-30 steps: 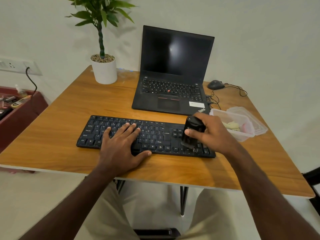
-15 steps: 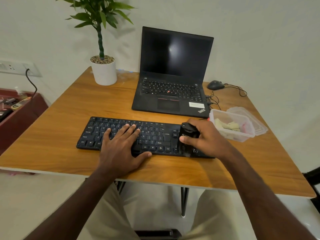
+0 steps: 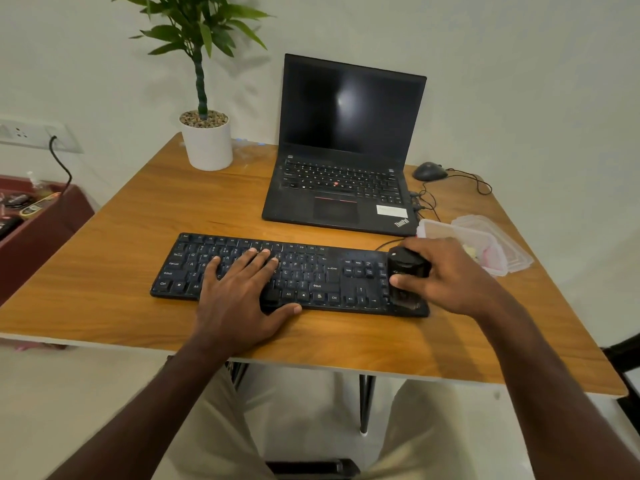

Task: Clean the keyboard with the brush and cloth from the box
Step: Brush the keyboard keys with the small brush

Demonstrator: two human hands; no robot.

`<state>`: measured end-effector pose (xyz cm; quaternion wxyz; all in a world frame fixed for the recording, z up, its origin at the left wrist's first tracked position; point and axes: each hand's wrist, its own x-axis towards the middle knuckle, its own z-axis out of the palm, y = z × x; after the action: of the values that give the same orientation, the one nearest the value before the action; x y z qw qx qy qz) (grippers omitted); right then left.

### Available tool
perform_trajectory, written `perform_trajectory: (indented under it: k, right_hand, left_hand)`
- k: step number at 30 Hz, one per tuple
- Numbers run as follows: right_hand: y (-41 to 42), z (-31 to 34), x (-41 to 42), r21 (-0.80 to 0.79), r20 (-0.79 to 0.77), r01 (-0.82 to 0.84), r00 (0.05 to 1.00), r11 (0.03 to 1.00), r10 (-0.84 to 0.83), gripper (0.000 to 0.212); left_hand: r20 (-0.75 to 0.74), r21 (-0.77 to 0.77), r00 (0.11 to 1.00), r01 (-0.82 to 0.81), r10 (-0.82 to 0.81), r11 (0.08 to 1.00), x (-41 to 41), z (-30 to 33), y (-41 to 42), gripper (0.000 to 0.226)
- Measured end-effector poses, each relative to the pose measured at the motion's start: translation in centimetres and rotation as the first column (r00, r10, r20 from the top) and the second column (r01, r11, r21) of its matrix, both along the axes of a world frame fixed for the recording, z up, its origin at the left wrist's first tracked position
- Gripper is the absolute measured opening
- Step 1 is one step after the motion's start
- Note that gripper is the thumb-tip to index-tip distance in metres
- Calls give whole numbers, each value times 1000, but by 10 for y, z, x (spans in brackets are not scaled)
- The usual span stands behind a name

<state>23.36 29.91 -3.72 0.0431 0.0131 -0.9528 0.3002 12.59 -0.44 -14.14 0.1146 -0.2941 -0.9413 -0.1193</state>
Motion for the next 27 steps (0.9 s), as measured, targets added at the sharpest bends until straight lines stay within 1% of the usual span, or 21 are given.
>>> perform_trajectory:
  k: [2,4,6,8,12,13,15,17,19,20,22,24,25,26,27]
  right_hand:
    - [-3,2,0,-61,-117,42,992,997,-49,21]
    - [-16,-6,-2,-141,-143,37,988,989,-58,23]
    - [-25,-19,-3,-162,-119,-4,993,987,-15,21]
    - [-17,-25,1,-155,-94,-27,995,988,12,18]
    - [24,-15,21,-95,28,35,999,995,-32,18]
    - [31,-11,26,-83,39,50,998,995,-47,19]
    - [34,-5,28,-101,-25,86,996,991,-89,18]
    - [26,-8,21,-134,-160,110,978,985,-131,14]
    - [9,-16,12,-158,-219,116,964,981,-149,18]
    - [1,-21,8,-166,-203,121,967,979,-154,19]
    - [-8,-24,5,-163,-110,105,986,981,-124,17]
    - [-1,-16,4,-135,5,61,998,989,-61,22]
    - [5,-9,2,-127,27,62,998,990,-59,22]
    - [9,-5,1,-128,2,90,996,988,-91,20]
    - [11,-4,-1,-129,-63,135,988,982,-144,19]
  left_hand:
    - [4,-4,1000,3,-3,1000,0,0,0,99]
    - [8,-2,1000,4,-4,1000,-1,1,1,100]
    - [2,-2,1000,4,-4,1000,0,1,1,100]
    - [-4,1,1000,2,-2,1000,1,1,0,99]
    - [-10,8,1000,6,-6,1000,0,0,0,99]
    - [-13,10,1000,7,-7,1000,0,-1,0,99]
    - [-15,6,1000,10,-10,1000,-1,-1,0,99]
    - [-10,-6,1000,14,-14,1000,-1,-1,1,99]
    - [-8,-14,1000,13,-13,1000,-1,0,1,99]
    - [-6,-16,1000,13,-13,1000,-1,0,1,99]
    - [-3,-12,1000,15,-15,1000,0,1,0,99]
    - [-2,-4,1000,19,-19,1000,0,1,0,100]
    - [-1,-3,1000,19,-19,1000,0,1,0,100]
    - [-2,-6,1000,20,-20,1000,0,1,0,100]
    - [-3,-9,1000,21,-21,1000,0,0,-1,100]
